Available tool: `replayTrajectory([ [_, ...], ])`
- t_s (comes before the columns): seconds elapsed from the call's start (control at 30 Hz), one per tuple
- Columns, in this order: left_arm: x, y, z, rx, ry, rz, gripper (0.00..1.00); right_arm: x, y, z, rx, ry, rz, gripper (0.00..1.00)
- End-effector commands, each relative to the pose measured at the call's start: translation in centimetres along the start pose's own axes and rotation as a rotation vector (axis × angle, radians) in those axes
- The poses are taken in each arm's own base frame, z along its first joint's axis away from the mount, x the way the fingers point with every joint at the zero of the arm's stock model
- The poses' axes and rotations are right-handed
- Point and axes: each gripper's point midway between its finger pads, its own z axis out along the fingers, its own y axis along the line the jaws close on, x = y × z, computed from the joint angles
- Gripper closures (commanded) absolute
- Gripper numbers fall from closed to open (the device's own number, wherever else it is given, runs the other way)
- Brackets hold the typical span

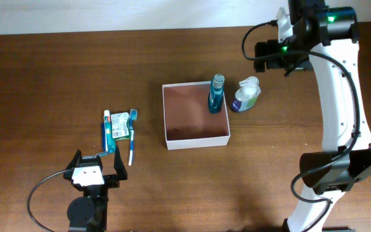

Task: Pack container
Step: 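Open the right gripper and lift it away from the box, then lower the right gripper over the clear foaming soap bottle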

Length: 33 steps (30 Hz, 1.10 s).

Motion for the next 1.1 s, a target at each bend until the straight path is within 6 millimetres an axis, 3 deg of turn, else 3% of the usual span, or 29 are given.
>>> replayTrajectory([
  [0.0, 0.3, 0.2, 0.1, -0.012, 0.005, -0.003, 0.00, 0.8, 0.5, 1.1, -0.024, 0.038, 0.052, 0.04],
  [0.27, 0.3, 0.2, 0.1, -0.012, 0.005, -0.003, 0.00, 2.5, 0.9, 4.6, -0.031, 0.117, 0.037, 0.03],
  [0.67, 0.3, 0.2, 0.1, -0.012, 0.005, -0.003, 0.00, 0.1, 3.0, 5.7, -0.045, 0.015, -0.065, 0.03],
  [1.07, 0.3, 0.2, 0.1, -0.012, 0.005, -0.003, 0.00, 0.6, 4.2, 8.3, -0.050, 0.069, -0.091, 0.01],
])
